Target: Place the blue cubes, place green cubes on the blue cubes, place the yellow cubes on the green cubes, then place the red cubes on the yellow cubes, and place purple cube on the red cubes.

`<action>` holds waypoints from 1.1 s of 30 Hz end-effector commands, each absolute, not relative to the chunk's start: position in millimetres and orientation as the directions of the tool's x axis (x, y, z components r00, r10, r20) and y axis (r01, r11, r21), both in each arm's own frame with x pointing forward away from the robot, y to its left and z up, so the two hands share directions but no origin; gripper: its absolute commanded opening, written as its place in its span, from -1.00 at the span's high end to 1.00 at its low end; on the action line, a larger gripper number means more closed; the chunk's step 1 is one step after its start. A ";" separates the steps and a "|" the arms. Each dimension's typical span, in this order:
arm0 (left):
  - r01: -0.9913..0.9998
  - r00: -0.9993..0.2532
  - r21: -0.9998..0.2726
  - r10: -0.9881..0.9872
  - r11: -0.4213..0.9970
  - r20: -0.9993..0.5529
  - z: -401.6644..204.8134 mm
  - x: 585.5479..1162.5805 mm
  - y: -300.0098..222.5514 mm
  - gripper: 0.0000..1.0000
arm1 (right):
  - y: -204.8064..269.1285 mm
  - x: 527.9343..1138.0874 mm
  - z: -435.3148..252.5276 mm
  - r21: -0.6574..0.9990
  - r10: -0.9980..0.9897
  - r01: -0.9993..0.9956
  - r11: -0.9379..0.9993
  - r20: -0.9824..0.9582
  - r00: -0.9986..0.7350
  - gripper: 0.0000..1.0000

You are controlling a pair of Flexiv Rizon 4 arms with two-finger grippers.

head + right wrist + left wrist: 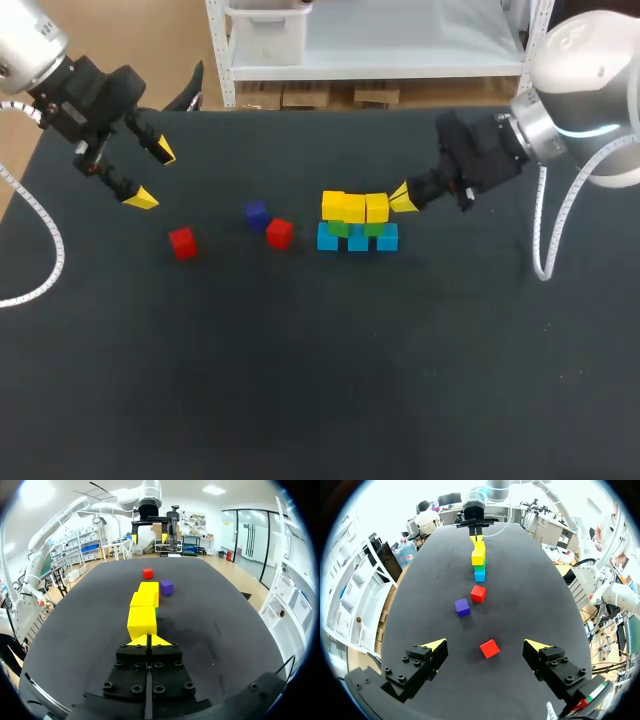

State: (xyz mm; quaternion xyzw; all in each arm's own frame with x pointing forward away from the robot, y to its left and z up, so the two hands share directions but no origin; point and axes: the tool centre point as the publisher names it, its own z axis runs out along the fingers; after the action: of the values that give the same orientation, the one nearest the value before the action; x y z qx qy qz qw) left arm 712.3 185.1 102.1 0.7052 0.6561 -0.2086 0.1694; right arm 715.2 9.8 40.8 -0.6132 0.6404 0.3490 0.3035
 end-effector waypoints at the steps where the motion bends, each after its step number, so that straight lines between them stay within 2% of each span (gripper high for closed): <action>1: 0.996 0.053 -0.036 0.855 -0.084 -0.516 101.8 713.4 185.3 -1.00 | 7.5 714.5 40.7 0.076 -0.577 -0.997 0.008 -0.814 -0.067 1.00; 4: 0.996 0.053 -0.036 0.855 -0.084 -0.516 101.8 713.4 185.3 -1.00 | 0.9 713.7 41.5 0.076 -0.591 -0.997 0.009 -0.804 -0.067 1.00; 5: 0.996 0.053 -0.036 0.855 -0.084 -0.516 101.8 713.4 185.3 -1.00 | -2.1 713.4 41.8 0.084 -0.597 -0.996 0.002 -0.800 -0.069 0.43; 6: 0.996 0.053 -0.036 0.855 -0.084 -0.516 101.8 713.4 185.3 -1.00 | -6.0 712.9 41.9 0.096 -0.599 -0.995 -0.001 -0.797 -0.076 -0.95; 11: 0.996 0.053 -0.036 0.855 -0.084 -0.516 101.8 713.4 185.3 -1.00 | -36.5 709.4 46.6 0.095 -0.606 -0.995 0.018 -0.791 -0.087 -1.00; 22: 0.996 0.053 -0.036 0.855 -0.084 -0.516 101.8 713.4 185.3 -1.00 | -119.9 712.8 64.1 0.067 -0.454 -0.993 0.094 -0.885 -0.103 -1.00; 33: 0.996 0.053 -0.036 0.855 -0.084 -0.516 101.8 713.4 185.3 -1.00 | -171.0 704.5 71.6 0.049 -0.454 -0.994 0.102 -0.886 -0.090 -1.00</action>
State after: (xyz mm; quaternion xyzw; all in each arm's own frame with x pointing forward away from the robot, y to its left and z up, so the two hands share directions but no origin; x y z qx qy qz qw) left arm 712.3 185.0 102.1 0.7052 0.6561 -0.2085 0.1694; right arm 712.3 -159.9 67.1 -0.5654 0.6425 0.3646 0.3668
